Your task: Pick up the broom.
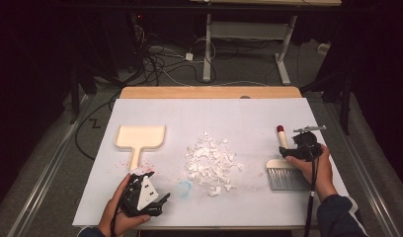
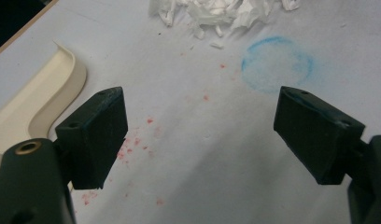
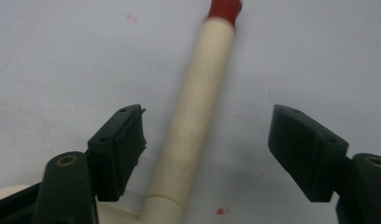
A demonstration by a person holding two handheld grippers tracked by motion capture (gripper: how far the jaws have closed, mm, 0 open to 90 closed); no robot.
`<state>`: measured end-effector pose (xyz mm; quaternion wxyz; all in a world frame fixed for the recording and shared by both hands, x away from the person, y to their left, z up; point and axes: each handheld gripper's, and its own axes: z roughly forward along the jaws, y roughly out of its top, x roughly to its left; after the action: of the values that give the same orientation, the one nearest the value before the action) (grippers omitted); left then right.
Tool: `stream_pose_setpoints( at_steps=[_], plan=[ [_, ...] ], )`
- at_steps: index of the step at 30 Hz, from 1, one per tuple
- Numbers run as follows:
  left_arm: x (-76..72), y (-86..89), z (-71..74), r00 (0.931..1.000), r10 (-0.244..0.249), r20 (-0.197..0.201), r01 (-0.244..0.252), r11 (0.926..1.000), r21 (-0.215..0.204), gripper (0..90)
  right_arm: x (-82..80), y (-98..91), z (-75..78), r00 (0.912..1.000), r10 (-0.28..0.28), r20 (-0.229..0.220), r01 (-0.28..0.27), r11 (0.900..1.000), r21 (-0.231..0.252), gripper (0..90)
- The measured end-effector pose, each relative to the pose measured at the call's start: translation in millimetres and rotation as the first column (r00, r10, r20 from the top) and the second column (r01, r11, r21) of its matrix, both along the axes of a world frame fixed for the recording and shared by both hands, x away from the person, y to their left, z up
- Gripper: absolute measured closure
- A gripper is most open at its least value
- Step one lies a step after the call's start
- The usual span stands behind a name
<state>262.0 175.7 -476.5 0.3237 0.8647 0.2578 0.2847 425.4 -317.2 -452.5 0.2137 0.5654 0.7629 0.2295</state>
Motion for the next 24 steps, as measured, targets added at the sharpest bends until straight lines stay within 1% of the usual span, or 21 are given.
stream_pose_setpoints(
  at_steps=[1, 3, 4, 5, 6, 7, 8, 9, 10, 13, 14, 17, 18, 19, 20, 23, 24],
  plan=[
    [0.0, 0.1, -0.3, 1.0000, 0.002, -0.002, -0.002, 1.0000, 0.001, 16.7, 4.3, -1.1, -3.7, 0.9995, -0.016, -0.027, 0.016, 0.9999, -0.001, 31.9],
    [0.2, 0.3, -0.4, 1.0000, 0.004, -0.003, -0.004, 1.0000, -0.001, 16.7, 8.4, -2.9, -5.2, 0.9992, -0.016, -0.036, 0.017, 0.9997, 0.015, 33.8],
    [0.5, 0.7, -0.6, 1.0000, 0.003, -0.005, -0.003, 1.0000, -0.003, 16.7, 8.4, -2.9, -5.2, 0.9992, -0.016, -0.036, 0.017, 0.9997, 0.015, 33.8],
    [0.8, 0.9, -1.2, 0.9999, 0.002, -0.010, -0.002, 1.0000, -0.002, 16.7, 9.9, -2.9, -4.5, 0.9989, -0.019, -0.043, 0.019, 0.9997, 0.015, 36.0],
    [0.9, 0.8, -1.9, 0.9999, 0.002, -0.013, -0.002, 1.0000, 0.003, 16.7, 12.2, 0.0, -3.3, 0.9986, -0.004, -0.052, 0.004, 1.0000, 0.004, 42.1],
    [0.7, 0.8, -2.4, 0.9999, 0.003, -0.015, -0.003, 1.0000, 0.008, 16.7, 13.0, 1.2, -2.8, 0.9986, -0.003, -0.052, 0.003, 0.9999, 0.013, 47.9],
    [0.2, 1.0, -2.5, 0.9999, 0.003, -0.017, -0.002, 0.9999, 0.012, 16.7, 13.0, 1.2, -2.8, 0.9986, -0.003, -0.052, 0.003, 0.9999, 0.013, 47.9],
    [-0.4, 1.2, -2.3, 0.9998, 0.001, -0.018, -0.001, 0.9999, 0.012, 16.7, 14.4, 3.6, -3.1, 0.9991, 0.005, -0.043, -0.004, 0.9999, 0.016, 55.4],
    [-1.6, 1.6, -1.8, 0.9999, 0.004, -0.016, -0.004, 0.9999, 0.011, 16.7, 15.1, 5.3, -2.5, 0.9989, 0.017, -0.043, -0.016, 0.9998, 0.015, 61.0],
    [-1.2, 1.7, -1.5, 0.9999, 0.005, -0.016, -0.005, 1.0000, 0.008, 16.7, 15.4, 6.3, -2.9, 0.9991, 0.017, -0.040, -0.016, 0.9996, 0.025, 62.7],
    [-0.6, 1.4, -1.5, 0.9998, 0.005, -0.017, -0.005, 0.9999, 0.010, 16.7, 15.5, 6.4, -3.0, 0.9990, 0.022, -0.038, -0.021, 0.9995, 0.022, 63.0],
    [1.3, -0.6, -1.9, 0.9998, 0.002, -0.022, -0.001, 0.9999, 0.015, 16.7, 15.5, 5.0, -3.5, 0.9992, 0.024, -0.032, -0.023, 0.9991, 0.035, 65.4],
    [1.3, -1.1, -1.8, 0.9998, -0.001, -0.022, 0.001, 0.9998, 0.019, 16.7, 15.3, 4.8, -3.9, 0.9995, 0.021, -0.023, -0.020, 0.9991, 0.037, 70.0],
    [1.2, -1.5, -2.0, 0.9998, -0.001, -0.021, 0.001, 0.9999, 0.015, 16.7, 15.3, 4.8, -3.9, 0.9995, 0.021, -0.023, -0.020, 0.9991, 0.037, 70.0],
    [1.0, -1.6, -1.7, 0.9998, -0.002, -0.022, 0.002, 0.9999, 0.016, 16.7, 15.2, 4.4, -4.5, 0.9993, 0.036, -0.013, -0.035, 0.9989, 0.032, 70.8],
    [1.3, -1.4, -1.6, 0.9998, 0.007, -0.021, -0.007, 0.9999, 0.013, 16.7, 14.8, 3.7, -4.7, 0.9995, 0.030, -0.008, -0.030, 0.9987, 0.042, 70.8],
    [1.5, -1.3, -1.2, 0.9997, 0.017, -0.017, -0.016, 0.9998, 0.011, 16.7, 13.8, 2.4, -4.7, 0.9995, 0.030, -0.002, -0.030, 0.9980, 0.056, 70.8]
  ],
)
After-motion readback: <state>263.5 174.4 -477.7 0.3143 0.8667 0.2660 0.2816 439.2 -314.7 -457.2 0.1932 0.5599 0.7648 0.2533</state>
